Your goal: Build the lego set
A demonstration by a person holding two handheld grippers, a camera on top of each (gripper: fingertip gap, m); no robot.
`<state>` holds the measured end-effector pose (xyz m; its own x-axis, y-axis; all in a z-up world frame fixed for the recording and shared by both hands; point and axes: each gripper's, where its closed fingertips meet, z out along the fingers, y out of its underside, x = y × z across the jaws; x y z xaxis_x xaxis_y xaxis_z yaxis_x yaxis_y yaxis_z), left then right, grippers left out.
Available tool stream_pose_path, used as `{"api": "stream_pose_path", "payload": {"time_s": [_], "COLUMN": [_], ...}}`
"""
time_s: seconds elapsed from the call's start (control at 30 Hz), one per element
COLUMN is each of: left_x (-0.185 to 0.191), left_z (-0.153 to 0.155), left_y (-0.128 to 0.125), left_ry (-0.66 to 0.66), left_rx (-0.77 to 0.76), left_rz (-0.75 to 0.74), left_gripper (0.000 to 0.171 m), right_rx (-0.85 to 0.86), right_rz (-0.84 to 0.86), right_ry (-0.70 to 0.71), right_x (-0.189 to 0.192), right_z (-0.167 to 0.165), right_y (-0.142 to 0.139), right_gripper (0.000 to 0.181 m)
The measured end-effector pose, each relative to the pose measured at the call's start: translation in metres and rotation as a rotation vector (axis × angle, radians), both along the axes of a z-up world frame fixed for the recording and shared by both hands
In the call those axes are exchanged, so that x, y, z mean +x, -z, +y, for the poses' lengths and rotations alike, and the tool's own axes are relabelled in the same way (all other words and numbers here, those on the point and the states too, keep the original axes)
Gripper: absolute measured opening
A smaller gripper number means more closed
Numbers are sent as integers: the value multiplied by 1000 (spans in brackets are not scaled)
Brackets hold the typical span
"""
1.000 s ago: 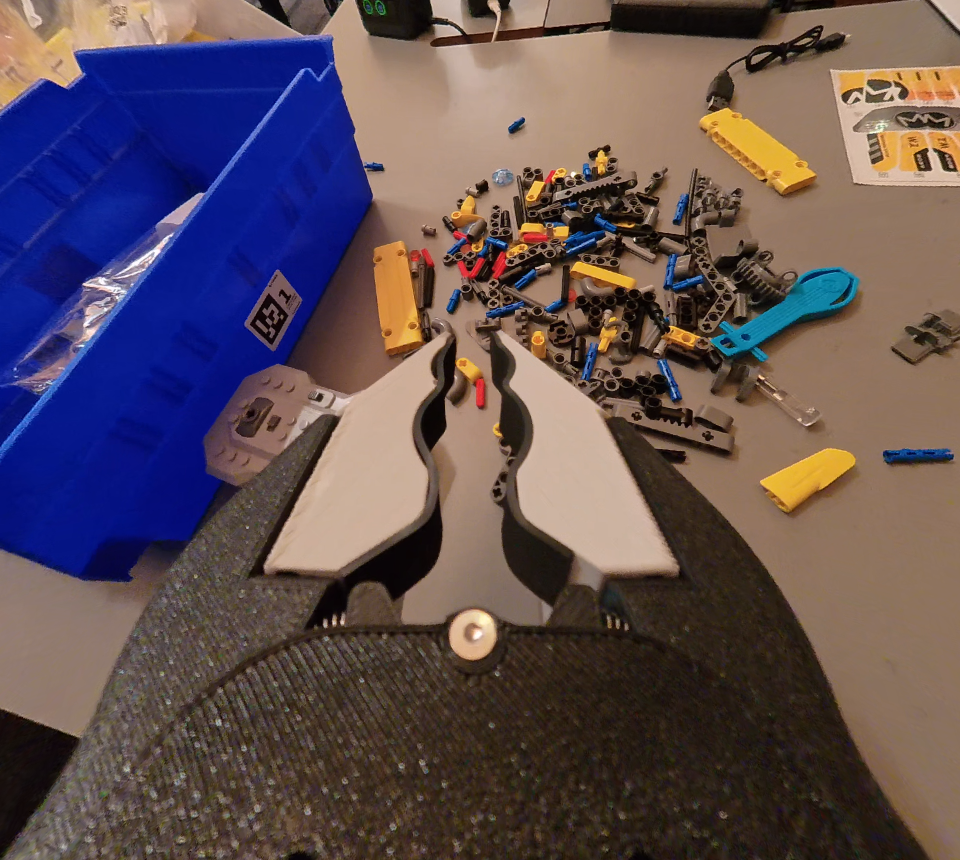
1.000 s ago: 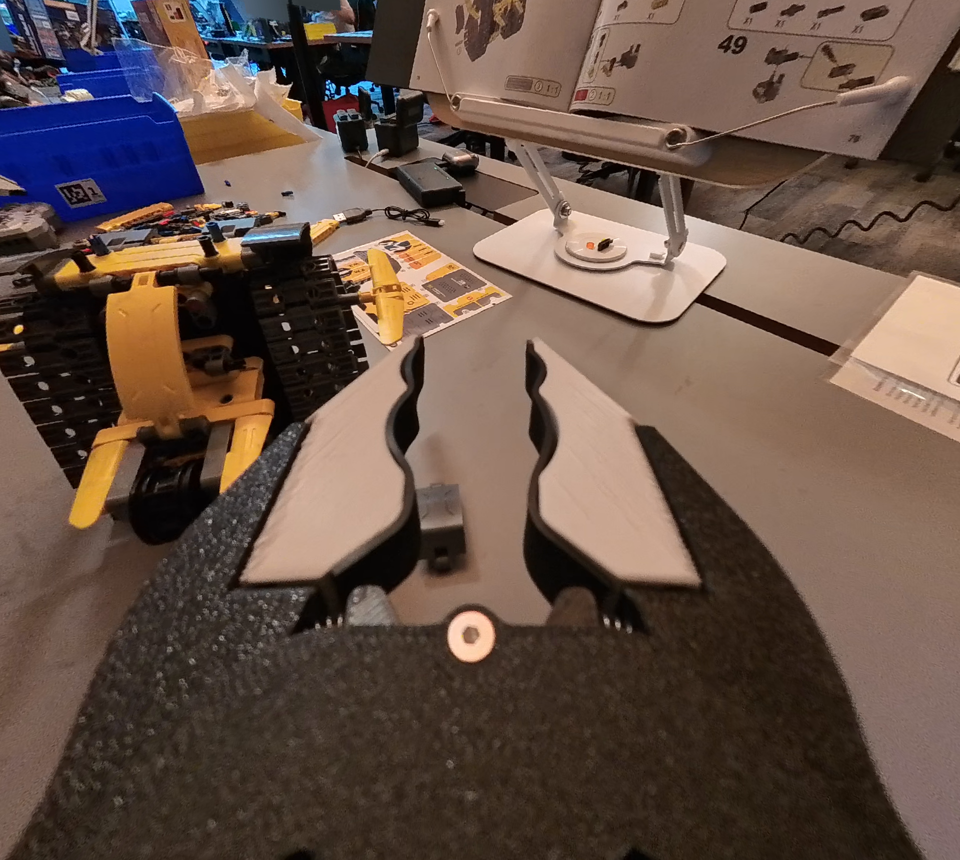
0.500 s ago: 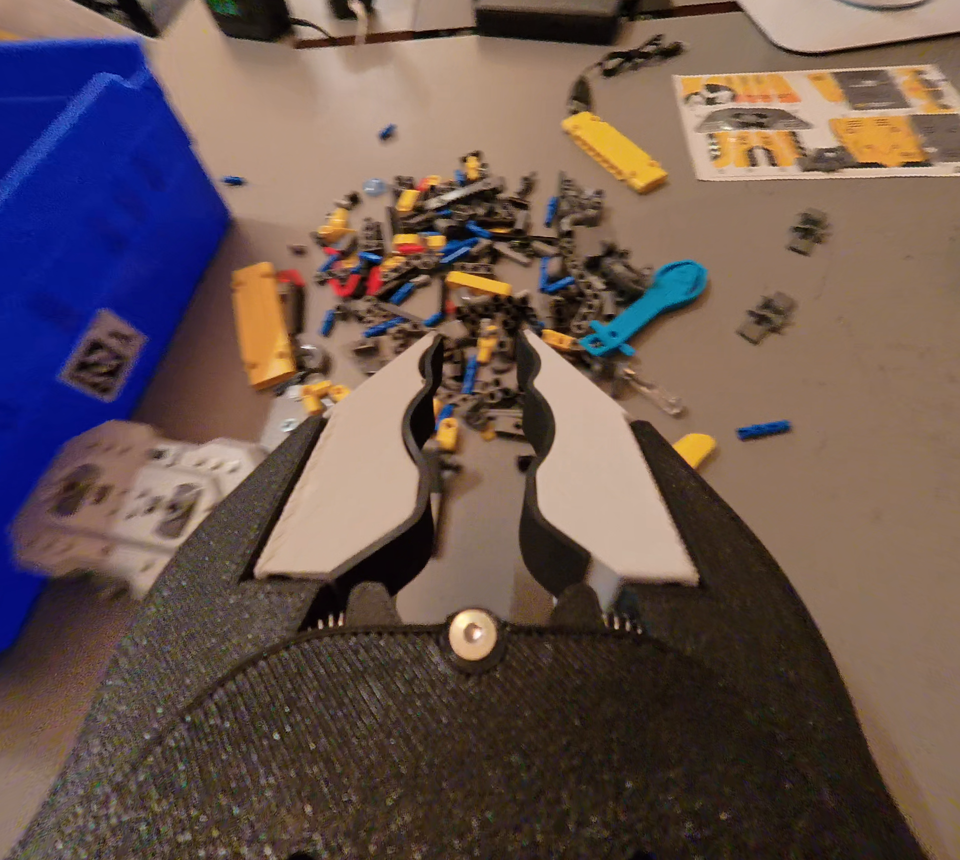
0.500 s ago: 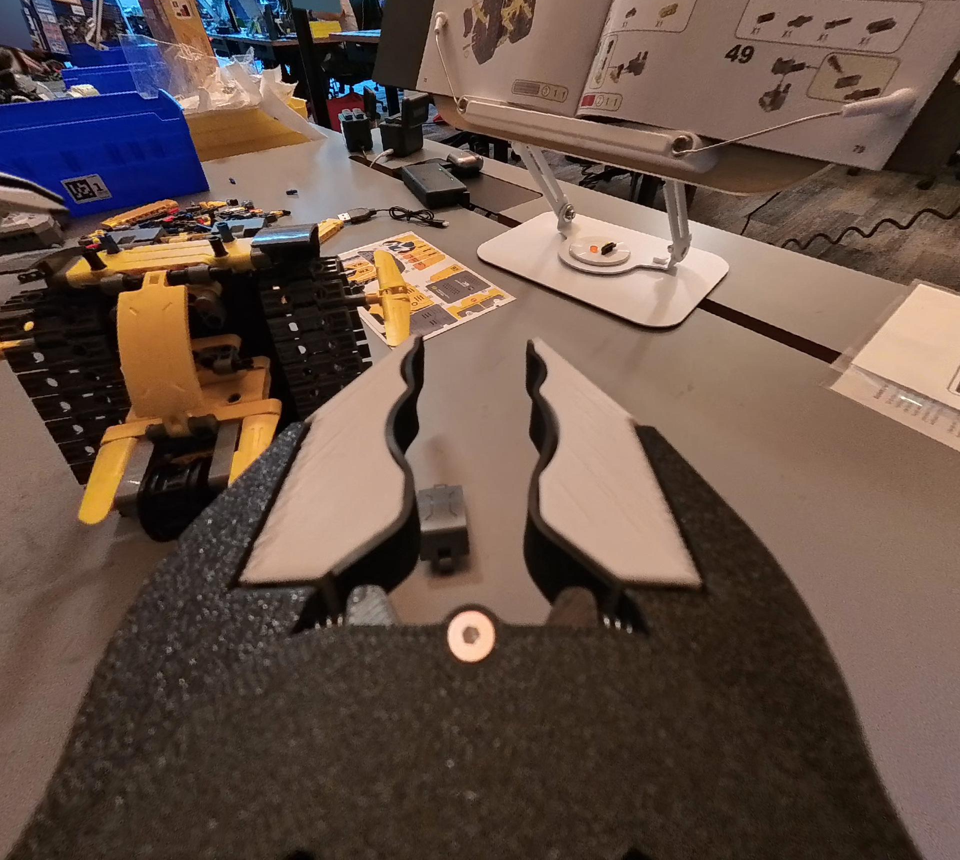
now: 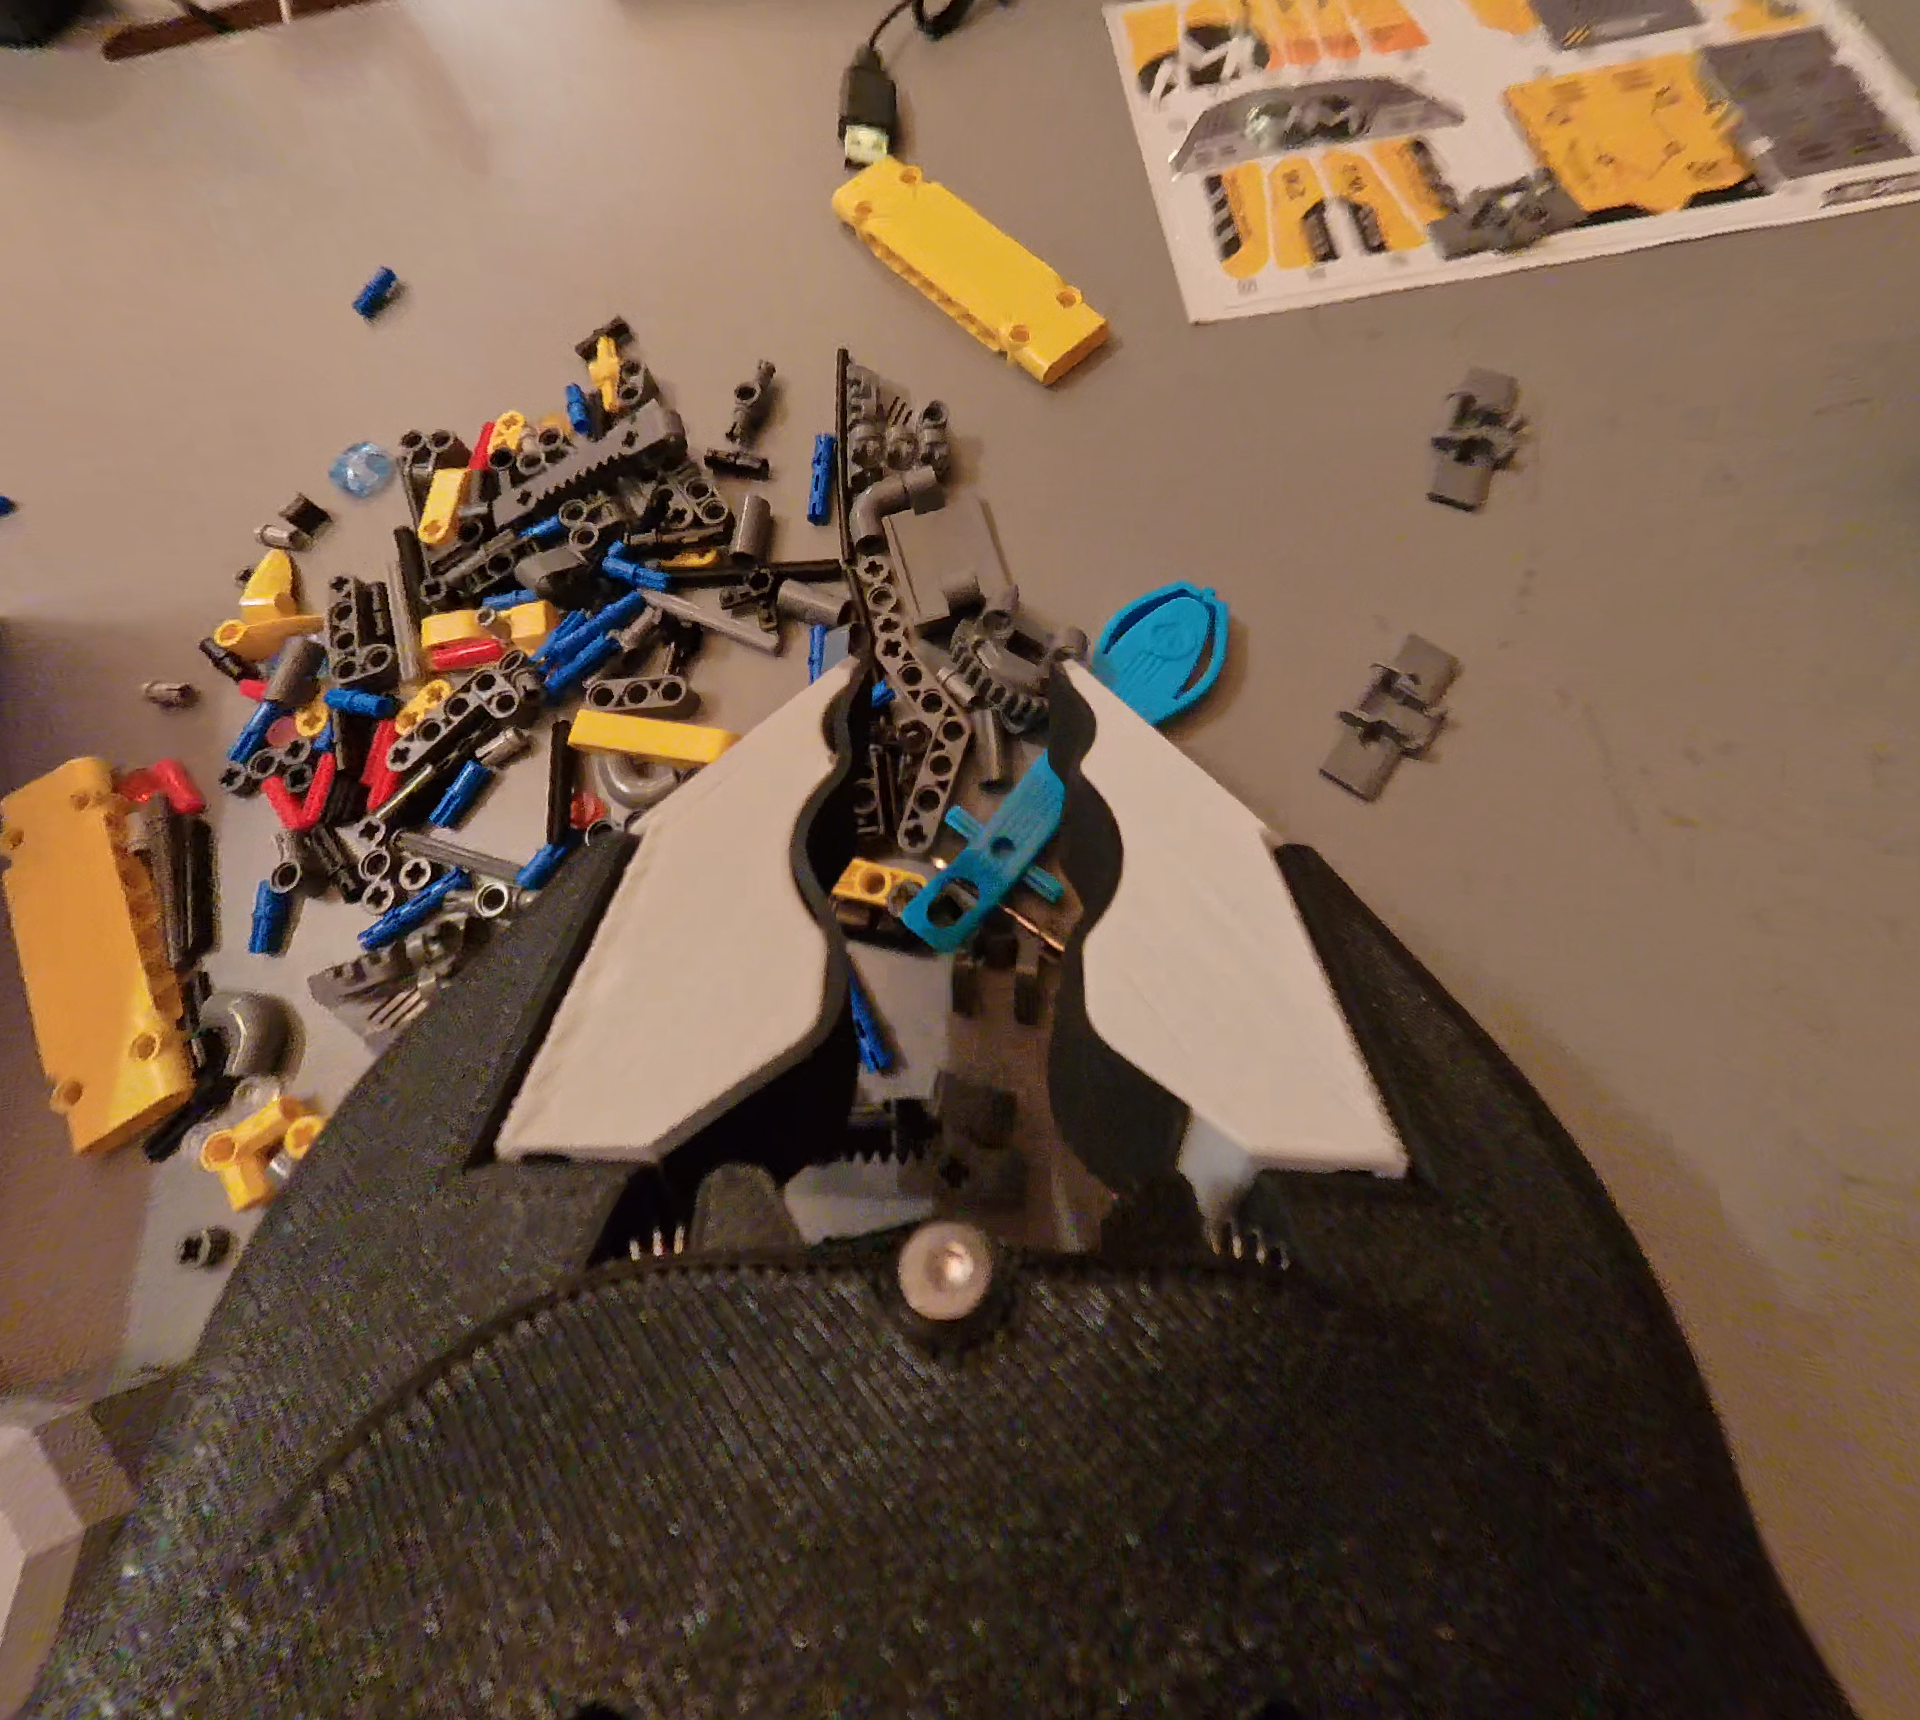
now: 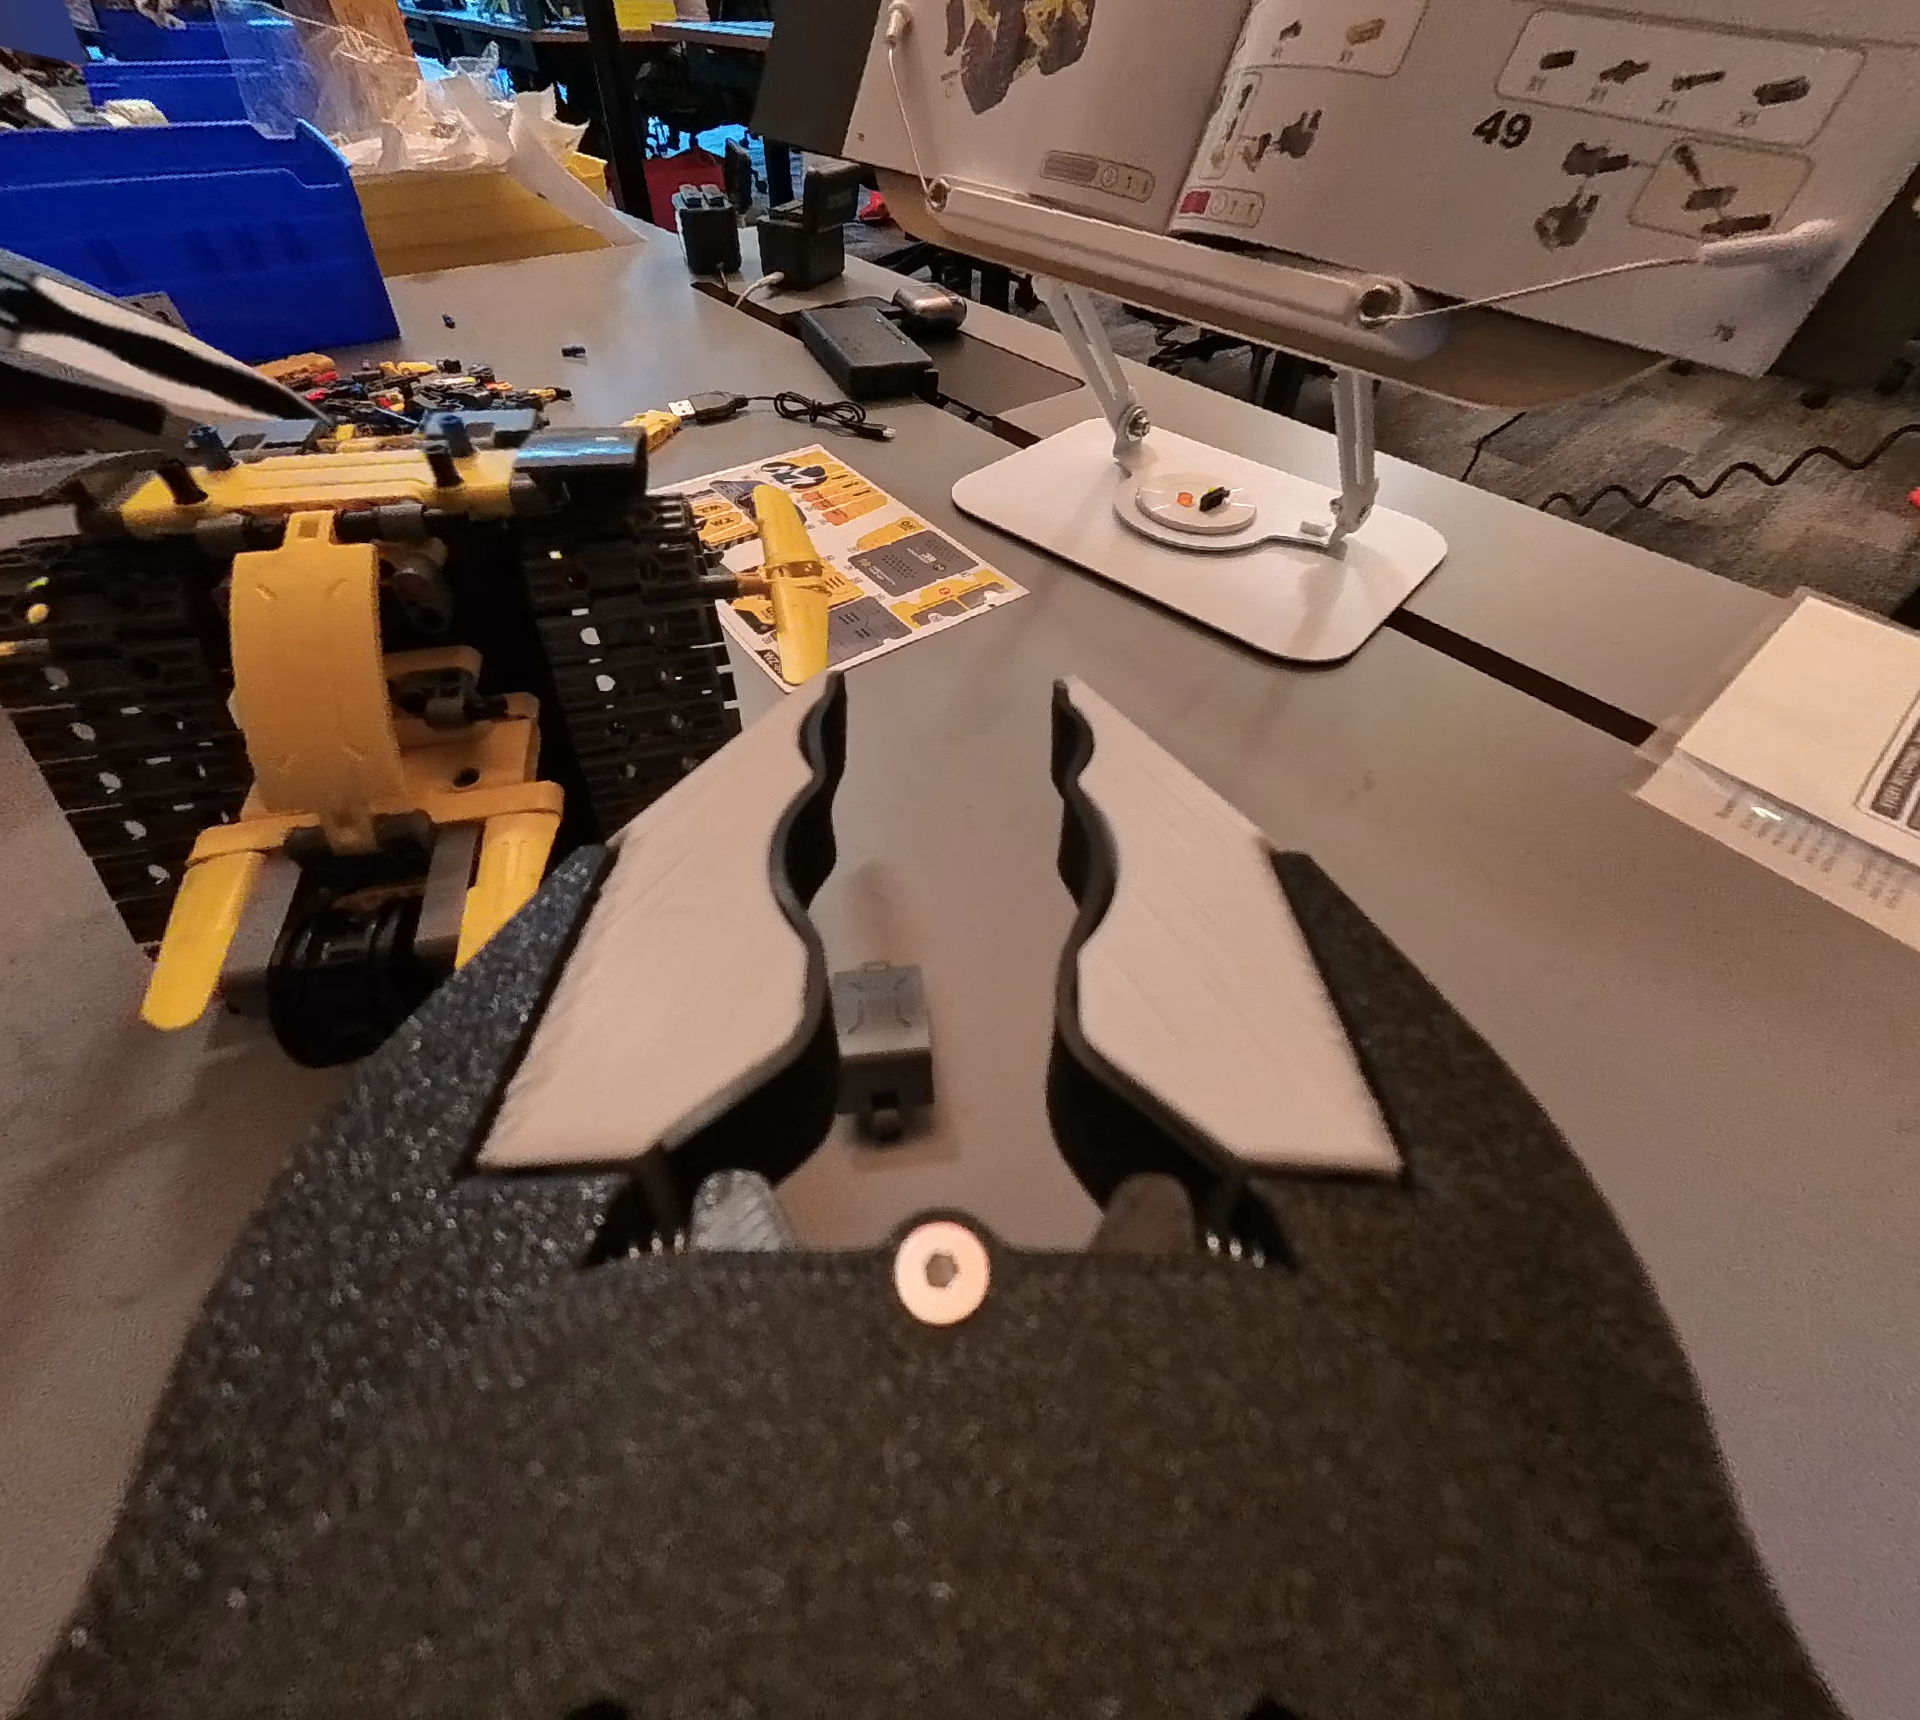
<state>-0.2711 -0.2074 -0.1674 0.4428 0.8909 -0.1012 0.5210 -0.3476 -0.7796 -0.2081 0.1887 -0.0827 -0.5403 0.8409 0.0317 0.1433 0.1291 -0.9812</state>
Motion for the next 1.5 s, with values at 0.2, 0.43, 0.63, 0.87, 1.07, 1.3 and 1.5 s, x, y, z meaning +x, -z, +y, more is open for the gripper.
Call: {"api": "stream_pose_path", "payload": {"time_s": [0.2,0.43,0.63,0.87,1.07,1.3,1.5], "left_x": [-5,-1,-1,-26,-34,-32,-30], "left_z": [13,21,18,2,10,15,21], "left_y": [9,13,4,-26,-11,9,11], "left_ry": [25,61,76,113,264,252,268], "left_rx": [57,19,48,23,2,82,76], "left_rz": [-57,-67,-50,58,-67,-220,-211], "left_gripper": [21,16,28,32,26,23,17], "right_rx": [22,44,79,41,-26,-49,-41], "right_rz": [15,7,21,16,23,36,36], "right_ry": [5,-8,0,-6,-2,3,-4], "right_x": [1,2,2,2,3,4,4], "right_z": [1,-3,-4,-3,4,7,5], "right_y": [-3,1,1,-2,-10,-16,-16], "right_gripper": [38,39,39,39,39,39,39]}}
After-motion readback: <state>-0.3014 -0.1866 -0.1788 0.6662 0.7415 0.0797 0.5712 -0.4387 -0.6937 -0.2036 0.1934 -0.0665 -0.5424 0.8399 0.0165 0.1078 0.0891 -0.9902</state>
